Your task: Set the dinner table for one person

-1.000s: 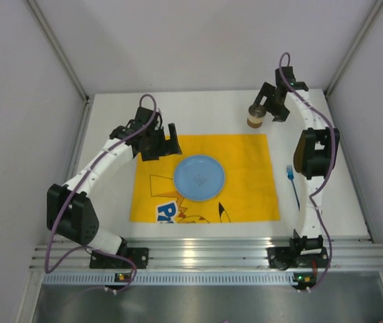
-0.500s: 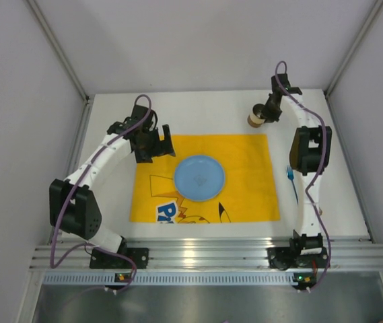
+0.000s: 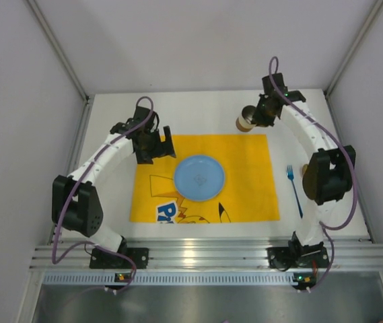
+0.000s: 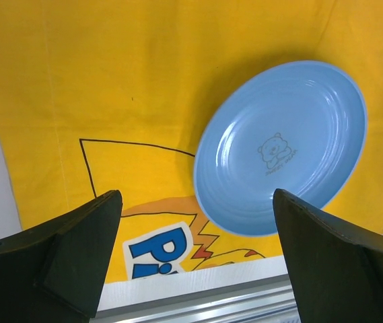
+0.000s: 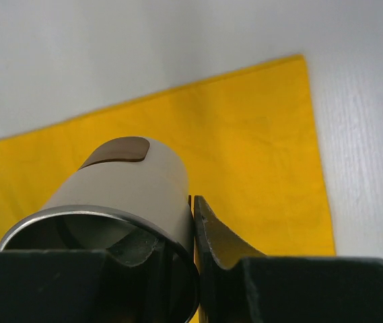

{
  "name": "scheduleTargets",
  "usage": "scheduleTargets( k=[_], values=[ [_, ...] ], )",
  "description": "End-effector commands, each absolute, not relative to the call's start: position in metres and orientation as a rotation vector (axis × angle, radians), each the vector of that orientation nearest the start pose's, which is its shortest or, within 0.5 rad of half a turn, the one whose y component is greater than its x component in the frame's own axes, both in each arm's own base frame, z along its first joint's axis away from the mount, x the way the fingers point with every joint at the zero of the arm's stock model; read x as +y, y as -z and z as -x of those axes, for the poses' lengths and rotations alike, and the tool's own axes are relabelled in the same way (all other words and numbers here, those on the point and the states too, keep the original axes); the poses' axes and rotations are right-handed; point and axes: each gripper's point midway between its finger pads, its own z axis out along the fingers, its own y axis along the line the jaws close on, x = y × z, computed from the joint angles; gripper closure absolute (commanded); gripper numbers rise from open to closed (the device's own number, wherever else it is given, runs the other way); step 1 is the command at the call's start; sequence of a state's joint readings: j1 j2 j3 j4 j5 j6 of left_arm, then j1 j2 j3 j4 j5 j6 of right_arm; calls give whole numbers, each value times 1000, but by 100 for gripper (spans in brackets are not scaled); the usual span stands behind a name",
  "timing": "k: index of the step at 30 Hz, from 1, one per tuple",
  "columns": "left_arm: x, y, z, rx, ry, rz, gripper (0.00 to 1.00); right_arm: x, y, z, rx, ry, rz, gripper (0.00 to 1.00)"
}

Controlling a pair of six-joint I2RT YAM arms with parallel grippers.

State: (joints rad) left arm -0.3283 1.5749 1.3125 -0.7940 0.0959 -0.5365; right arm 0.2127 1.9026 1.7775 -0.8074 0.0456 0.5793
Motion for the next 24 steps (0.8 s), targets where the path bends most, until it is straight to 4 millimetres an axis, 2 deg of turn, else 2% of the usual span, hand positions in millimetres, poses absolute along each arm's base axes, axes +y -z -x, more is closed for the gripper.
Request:
scheduleTargets(
  k=[1, 3, 5, 7, 8, 12, 13, 14, 16, 17, 18, 19, 21, 22, 23, 24],
  values=[
    [-147, -146, -331, 2608, 408, 271, 1, 140, -128, -429, 2597, -195, -412, 100],
    [-142, -152, -329, 2577, 390, 280, 1, 147, -112, -417, 2637, -160, -385, 100],
    [-138, -152, -323, 2580, 373, 279, 1, 150, -98, -417, 2659, -133, -390, 100],
    [-133, -157, -319, 2565, 356, 263, 1, 151, -95, -423, 2654, -103, -382, 100],
    [-131, -158, -317, 2558, 348, 262, 1, 150, -84, -424, 2673, -73, -381, 100],
    [-126, -168, -308, 2519, 357, 244, 1, 150, -78, -430, 2662, 3, -386, 100],
    [-126, -171, -305, 2511, 362, 234, 1, 149, -75, -430, 2658, 35, -389, 94],
    [-126, -170, -304, 2517, 366, 232, 1, 148, -73, -430, 2659, 45, -390, 94],
    [-126, -173, -298, 2504, 384, 214, 1, 148, -70, -430, 2660, 63, -396, 73],
    [-125, -175, -297, 2497, 388, 209, 1, 150, -68, -428, 2668, 67, -391, 59],
    [-124, -180, -295, 2474, 392, 204, 1, 152, -70, -427, 2668, 62, -387, 39],
    [-122, -179, -293, 2472, 382, 203, 1, 153, -73, -425, 2667, 66, -381, 33],
    [-114, -184, -294, 2430, 342, 220, 1, 149, -92, -420, 2645, 78, -376, 17],
    [-112, -184, -295, 2420, 333, 220, 1, 142, -102, -419, 2619, 108, -377, 11],
    [-111, -184, -295, 2416, 326, 219, 1, 132, -126, -416, 2573, 101, -396, 5],
    [-111, -185, -295, 2414, 328, 212, 1, 122, -129, -409, 2569, 120, -408, 0]
  ],
)
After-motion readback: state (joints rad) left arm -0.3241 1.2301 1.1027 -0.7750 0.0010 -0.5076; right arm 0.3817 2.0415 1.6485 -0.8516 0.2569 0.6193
